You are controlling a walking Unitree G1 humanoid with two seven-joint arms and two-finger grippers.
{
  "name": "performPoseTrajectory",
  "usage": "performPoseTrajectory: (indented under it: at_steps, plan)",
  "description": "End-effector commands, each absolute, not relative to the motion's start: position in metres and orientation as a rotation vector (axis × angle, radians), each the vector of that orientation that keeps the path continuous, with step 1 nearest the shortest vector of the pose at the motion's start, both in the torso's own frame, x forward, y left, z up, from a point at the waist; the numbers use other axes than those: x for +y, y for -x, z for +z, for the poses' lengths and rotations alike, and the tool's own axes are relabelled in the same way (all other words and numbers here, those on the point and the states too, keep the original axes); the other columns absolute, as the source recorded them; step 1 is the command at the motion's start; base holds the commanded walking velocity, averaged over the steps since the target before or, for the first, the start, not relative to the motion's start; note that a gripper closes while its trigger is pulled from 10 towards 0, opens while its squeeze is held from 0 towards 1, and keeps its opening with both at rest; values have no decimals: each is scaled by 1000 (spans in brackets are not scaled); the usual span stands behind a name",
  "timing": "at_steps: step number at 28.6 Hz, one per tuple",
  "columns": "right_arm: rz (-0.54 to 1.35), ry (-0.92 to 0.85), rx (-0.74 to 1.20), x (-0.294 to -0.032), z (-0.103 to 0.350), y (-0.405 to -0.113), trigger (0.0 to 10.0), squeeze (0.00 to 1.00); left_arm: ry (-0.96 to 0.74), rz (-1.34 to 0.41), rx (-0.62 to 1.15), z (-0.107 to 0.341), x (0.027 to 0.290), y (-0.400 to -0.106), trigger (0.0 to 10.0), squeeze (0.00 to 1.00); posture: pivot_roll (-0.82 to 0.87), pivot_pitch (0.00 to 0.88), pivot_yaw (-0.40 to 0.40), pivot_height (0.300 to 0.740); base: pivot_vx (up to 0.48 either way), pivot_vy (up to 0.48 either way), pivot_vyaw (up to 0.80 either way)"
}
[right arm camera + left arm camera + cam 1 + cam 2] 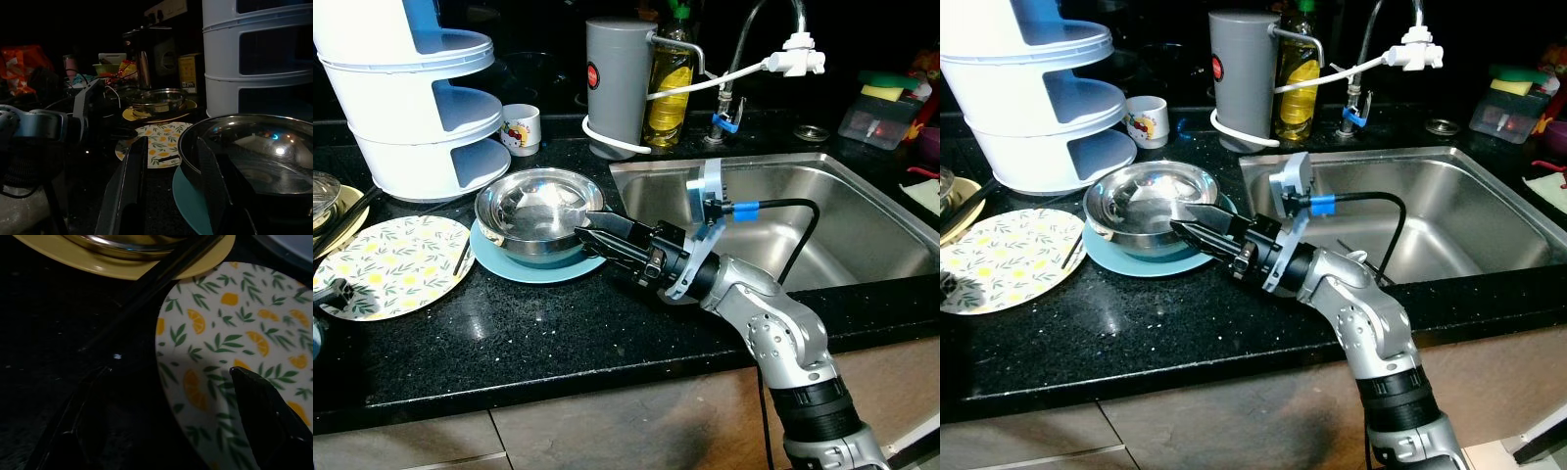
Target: Kitchen organization
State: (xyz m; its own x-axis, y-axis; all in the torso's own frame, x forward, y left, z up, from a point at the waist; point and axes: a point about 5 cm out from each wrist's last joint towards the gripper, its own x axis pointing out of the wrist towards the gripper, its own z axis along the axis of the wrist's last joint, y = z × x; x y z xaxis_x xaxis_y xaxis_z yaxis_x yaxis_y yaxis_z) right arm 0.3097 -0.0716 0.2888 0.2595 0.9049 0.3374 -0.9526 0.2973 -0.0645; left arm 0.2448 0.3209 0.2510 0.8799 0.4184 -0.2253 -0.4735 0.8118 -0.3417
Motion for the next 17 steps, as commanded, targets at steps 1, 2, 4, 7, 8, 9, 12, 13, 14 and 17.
performPoseTrajectory:
  at_steps: [1, 2, 4, 7, 8, 9, 12, 13, 14, 17]
  plan:
    - [1290, -155, -338, -69, 290, -308, 10000, 0, 462, 451, 259, 227, 318, -250, 10000, 0, 93, 160, -69, 740, 0, 0, 0]
    - [1299, -157, -333, -68, 290, -307, 10000, 0, 477, 452, 263, 227, 319, -252, 10000, 0, 93, 160, -69, 740, 0, 0, 0]
    - [1312, -158, -329, -68, 289, -305, 10000, 0, 491, 454, 262, 226, 320, -255, 10000, 0, 86, 162, -63, 740, 0, 0, 0]
    - [1320, -163, -328, -68, 288, -304, 10000, 0, 532, 450, 240, 228, 321, -261, 10000, 0, 86, 162, -63, 740, 0, 0, 0]
    - [1321, -166, -329, -68, 288, -303, 10000, 0, 554, 444, 229, 230, 321, -265, 10000, 0, 83, 165, -59, 740, 0, 0, 0]
    - [1321, -168, -329, -68, 289, -303, 10000, 0, 556, 442, 228, 230, 320, -265, 10000, 0, 83, 166, -58, 740, 0, 0, 0]
    - [1322, -171, -329, -68, 288, -302, 10000, 0, 569, 432, 221, 232, 319, -268, 8588, 0, 83, 169, -57, 740, 0, 0, 0]
    - [1321, -172, -328, -68, 288, -302, 10000, 0, 576, 427, 217, 233, 318, -269, 4784, 0, 82, 170, -55, 740, 0, 0, 0]
    - [1321, -173, -327, -67, 288, -302, 10000, 0, 580, 423, 215, 233, 318, -270, 4784, 0, 82, 170, -55, 740, 0, 0, 0]
    - [1318, -176, -326, -67, 288, -302, 10000, 0, 590, 416, 213, 235, 317, -271, 431, 0, 83, 175, -52, 740, 0, 0, 0]
